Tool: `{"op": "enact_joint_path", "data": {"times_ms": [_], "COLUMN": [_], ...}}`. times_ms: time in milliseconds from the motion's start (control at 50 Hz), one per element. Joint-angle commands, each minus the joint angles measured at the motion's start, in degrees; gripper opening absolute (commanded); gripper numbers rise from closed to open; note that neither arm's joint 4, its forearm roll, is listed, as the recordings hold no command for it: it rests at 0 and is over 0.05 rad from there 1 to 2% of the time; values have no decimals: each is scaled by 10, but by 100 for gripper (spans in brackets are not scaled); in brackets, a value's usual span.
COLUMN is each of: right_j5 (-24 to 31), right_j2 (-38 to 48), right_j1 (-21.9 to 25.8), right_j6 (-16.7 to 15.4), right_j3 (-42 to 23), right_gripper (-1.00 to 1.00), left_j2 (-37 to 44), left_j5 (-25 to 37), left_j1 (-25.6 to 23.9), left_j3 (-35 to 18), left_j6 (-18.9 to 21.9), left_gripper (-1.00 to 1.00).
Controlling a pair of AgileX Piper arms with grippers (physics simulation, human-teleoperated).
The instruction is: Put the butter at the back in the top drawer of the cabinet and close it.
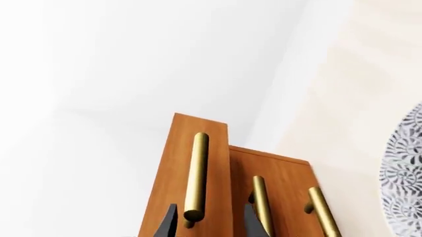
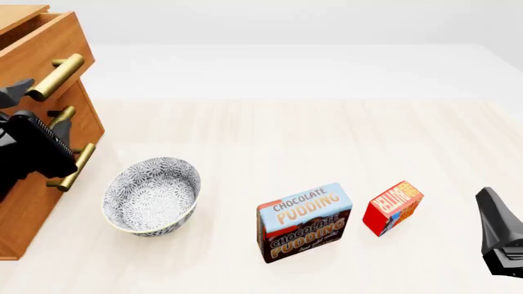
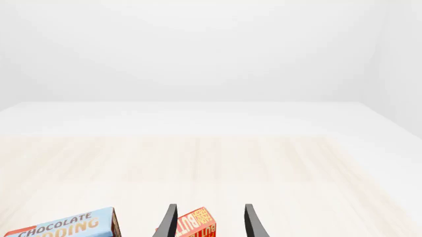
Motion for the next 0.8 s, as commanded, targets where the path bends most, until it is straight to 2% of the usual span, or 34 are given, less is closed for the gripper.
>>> {"op": "enact_joint_path", "data": {"times_ms": [20,280,460,660,800], "right_j5": [0,0,0,0,0], "right_j2": [0,0,0,0,0], "right_j1": [0,0,0,0,0], "right_j6": [0,0,0,0,0], "right_j3": [0,0,0,0,0], "right_gripper": [100,100,100,100,100], "left_j2": [-6,-35,-77,-158,-208], "left_j5": [18,36,75,181,304], "left_j1": [-1,-2,-4,-12,-23], "left_j3": [8,6,-2,-36,-99], "left_j6": [-3,-2,-9,-40,-99], "left_gripper": [100,100,100,100,100]}}
